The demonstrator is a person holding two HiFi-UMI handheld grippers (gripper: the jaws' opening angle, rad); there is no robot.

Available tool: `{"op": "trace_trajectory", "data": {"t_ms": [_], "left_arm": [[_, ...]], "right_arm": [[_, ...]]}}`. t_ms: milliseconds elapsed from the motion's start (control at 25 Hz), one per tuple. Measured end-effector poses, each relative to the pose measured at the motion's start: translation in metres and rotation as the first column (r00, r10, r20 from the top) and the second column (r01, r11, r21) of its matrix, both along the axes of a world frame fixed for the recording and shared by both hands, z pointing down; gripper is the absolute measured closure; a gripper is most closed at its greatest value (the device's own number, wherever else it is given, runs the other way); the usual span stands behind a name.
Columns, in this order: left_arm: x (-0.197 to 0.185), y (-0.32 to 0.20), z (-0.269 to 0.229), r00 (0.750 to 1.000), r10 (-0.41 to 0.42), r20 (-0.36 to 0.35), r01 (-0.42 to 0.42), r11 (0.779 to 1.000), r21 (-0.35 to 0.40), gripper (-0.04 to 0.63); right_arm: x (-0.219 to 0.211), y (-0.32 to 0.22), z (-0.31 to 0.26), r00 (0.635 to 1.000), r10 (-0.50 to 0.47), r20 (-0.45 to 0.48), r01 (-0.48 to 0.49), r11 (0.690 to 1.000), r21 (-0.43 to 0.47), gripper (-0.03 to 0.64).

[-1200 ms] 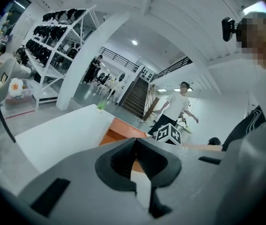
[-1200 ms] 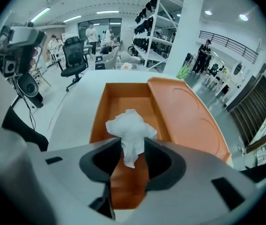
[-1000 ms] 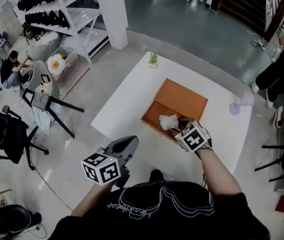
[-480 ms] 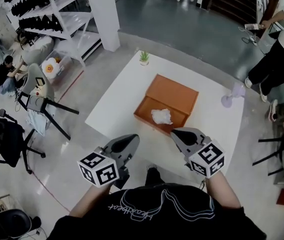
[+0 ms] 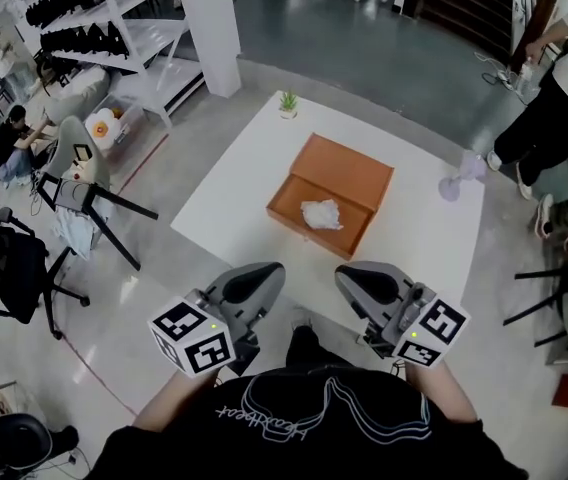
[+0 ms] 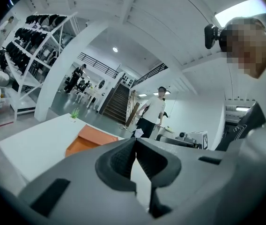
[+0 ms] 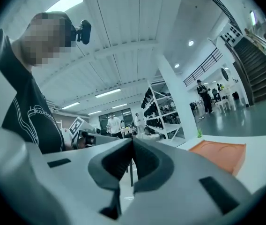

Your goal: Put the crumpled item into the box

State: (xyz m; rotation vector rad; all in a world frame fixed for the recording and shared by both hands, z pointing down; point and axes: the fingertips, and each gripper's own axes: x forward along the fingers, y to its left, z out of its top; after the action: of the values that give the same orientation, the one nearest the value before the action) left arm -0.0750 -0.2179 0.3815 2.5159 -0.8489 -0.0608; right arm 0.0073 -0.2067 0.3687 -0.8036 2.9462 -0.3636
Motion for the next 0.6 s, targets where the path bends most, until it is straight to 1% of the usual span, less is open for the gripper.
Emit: {"op": "trace_trajectory", "data": {"t_ms": [240, 400, 600], "left_arm": [[0.002, 0.013, 0.000, 1.000, 0.018, -0.003, -0.018, 1.000, 0.004, 0.591], [0.002, 0.015, -0.001, 1.000, 0.027, -0.002, -0.027, 1.000, 0.015, 0.591], [0.003, 0.010, 0.002, 0.999, 0.031, -0.009, -0.031, 1.000, 0.002, 0.591]], "right_arm": [[-0.004, 0.013, 0.003, 1.000, -0.013, 0.019, 0.013, 1.000, -0.007, 0.614], [-0.006, 0.013, 0.007, 1.000, -0.011, 0.008, 0.011, 1.000, -0.011, 0.614], [-0.008, 0.009, 0.009, 1.000, -0.017, -0.005, 0.017, 1.000, -0.018, 0.614]]}}
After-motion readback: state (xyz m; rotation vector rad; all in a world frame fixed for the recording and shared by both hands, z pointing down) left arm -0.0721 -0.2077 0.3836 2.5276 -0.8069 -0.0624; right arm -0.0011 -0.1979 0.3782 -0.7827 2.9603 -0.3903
